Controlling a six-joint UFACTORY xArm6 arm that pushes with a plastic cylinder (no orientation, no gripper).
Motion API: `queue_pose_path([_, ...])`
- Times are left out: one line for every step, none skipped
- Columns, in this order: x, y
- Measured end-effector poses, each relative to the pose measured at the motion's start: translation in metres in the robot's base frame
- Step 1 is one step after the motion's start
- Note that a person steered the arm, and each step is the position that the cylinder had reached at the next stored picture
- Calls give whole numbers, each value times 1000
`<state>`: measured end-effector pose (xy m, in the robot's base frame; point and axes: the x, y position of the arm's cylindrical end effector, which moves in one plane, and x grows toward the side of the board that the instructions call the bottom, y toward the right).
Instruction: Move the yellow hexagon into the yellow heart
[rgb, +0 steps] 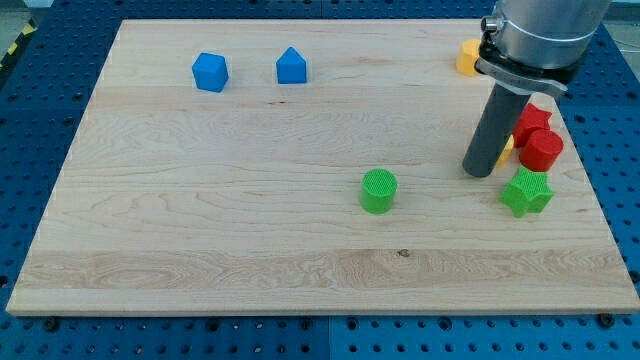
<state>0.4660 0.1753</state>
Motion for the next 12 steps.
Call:
queue_pose_path([-1, -11])
queue_pose_path([-9, -65])
queue_pose_path([-62, -90])
queue_pose_path([-129, -72])
queue_pose_path([-185, -58])
queue_pose_path([-244, -15])
queue_pose_path([-269, 51])
queue_pose_path([-263, 107])
queue_pose_path([-237, 91])
queue_pose_path([-206, 78])
queue_pose_path([-161, 32])
queue_pose_path([-117, -11])
